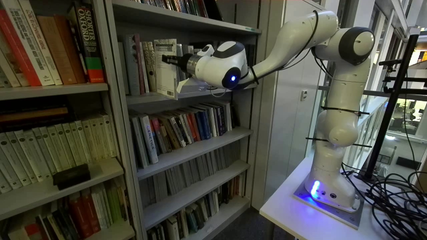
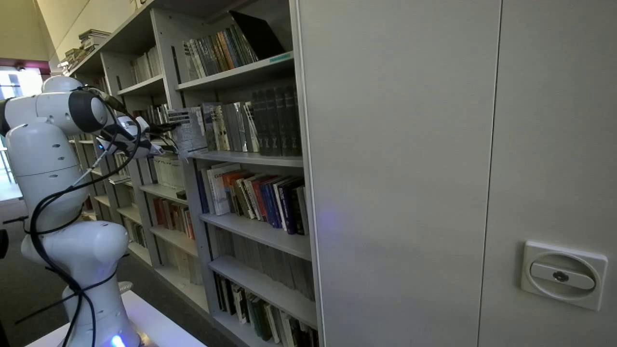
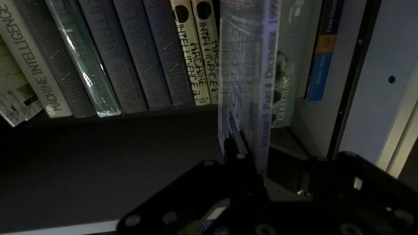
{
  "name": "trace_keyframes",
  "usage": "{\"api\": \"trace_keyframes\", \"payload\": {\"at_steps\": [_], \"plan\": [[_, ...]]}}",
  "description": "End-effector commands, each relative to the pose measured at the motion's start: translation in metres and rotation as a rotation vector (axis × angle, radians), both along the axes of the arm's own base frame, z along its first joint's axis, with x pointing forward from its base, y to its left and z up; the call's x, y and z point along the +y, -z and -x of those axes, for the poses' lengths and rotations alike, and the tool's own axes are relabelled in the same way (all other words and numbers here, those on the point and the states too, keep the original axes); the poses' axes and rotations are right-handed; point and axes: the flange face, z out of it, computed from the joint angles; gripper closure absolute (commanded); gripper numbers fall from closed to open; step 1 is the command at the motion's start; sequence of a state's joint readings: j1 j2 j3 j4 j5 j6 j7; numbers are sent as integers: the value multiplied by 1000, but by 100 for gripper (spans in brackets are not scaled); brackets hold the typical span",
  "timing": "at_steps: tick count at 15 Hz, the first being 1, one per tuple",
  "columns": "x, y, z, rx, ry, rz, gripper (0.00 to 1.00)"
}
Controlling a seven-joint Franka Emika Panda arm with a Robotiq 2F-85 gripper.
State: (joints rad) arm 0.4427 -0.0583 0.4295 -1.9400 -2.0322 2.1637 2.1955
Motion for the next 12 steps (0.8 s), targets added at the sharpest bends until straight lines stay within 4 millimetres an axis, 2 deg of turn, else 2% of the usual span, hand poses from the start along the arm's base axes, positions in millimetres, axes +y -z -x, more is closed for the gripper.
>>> {"api": "trace_keyframes", "payload": {"at_steps": [1, 12], "plan": [[-2, -10, -11, -28, -15, -18, 98], [10, -7, -22, -39, -50, -19, 98]]}}
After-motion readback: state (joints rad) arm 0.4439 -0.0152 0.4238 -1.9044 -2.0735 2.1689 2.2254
